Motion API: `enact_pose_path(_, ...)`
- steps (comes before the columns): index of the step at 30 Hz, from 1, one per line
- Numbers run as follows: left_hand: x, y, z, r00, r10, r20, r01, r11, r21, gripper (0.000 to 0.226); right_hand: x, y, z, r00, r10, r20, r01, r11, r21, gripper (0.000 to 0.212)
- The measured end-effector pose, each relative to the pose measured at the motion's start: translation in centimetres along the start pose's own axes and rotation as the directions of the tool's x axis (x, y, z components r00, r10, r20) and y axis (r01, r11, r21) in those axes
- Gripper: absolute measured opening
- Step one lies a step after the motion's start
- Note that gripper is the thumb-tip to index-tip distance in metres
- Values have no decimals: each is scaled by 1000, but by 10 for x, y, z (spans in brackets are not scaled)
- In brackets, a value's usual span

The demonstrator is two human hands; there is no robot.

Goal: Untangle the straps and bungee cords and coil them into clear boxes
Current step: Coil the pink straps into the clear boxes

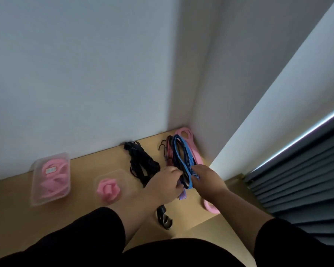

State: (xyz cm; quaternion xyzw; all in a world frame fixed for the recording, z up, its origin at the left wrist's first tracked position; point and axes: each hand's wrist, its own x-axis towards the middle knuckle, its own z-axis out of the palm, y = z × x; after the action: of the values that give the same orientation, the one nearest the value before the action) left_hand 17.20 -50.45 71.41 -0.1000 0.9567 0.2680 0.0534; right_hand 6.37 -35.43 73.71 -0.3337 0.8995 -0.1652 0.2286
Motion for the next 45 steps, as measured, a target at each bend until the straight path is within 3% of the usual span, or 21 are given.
enact_pose_path(3, 15, 24, 20, 997, 50, 56, -51, 999, 19, 54, -8, 37, -7, 996, 91, 11, -91, 996, 9, 34)
enact_pose_path(6, 28, 46, 38, 988, 107, 111, -114, 992, 58, 42, -16, 71, -10, 984, 171, 50, -170, 985, -34, 42)
enact_pose_path(9, 33, 63, 56, 971, 155, 185, -175, 979, 100, 25, -23, 95, -7, 969, 232, 87, -226, 972, -67, 41)
enact_pose_path(16, 31, 83, 92, 901, 218, 374, -343, 887, 309, 36, -37, 120, 16, 938, 309, 155, -309, 951, -23, 27)
enact_pose_path(20, 30, 81, 106, 902, 192, 387, -372, 801, 470, 33, -39, 122, 22, 927, 346, 143, -357, 932, 60, 29)
enact_pose_path(25, 30, 78, 109, 923, 225, 311, -354, 812, 464, 25, -41, 123, 24, 937, 327, 123, -347, 914, 211, 34)
enact_pose_path(29, 28, 79, 101, 938, 220, 269, -320, 850, 420, 42, -40, 119, 13, 932, 333, 141, -361, 826, 434, 33)
enact_pose_path(32, 29, 81, 88, 966, 207, 154, -248, 906, 343, 35, -35, 112, -2, 947, 285, 147, -316, 752, 579, 27)
enact_pose_path(35, 32, 82, 66, 982, 189, 27, -191, 962, 194, 29, -27, 101, -17, 967, 248, 60, -222, 702, 676, 15)
enact_pose_path(40, 42, 79, 11, 976, 131, -174, -125, 991, 41, 30, -13, 87, -36, 974, 210, -82, -94, 710, 698, 8)
enact_pose_path(45, 49, 82, -59, 932, 95, -350, -110, 994, -24, 35, 3, 60, -55, 989, 65, -135, 40, 754, 656, 17)
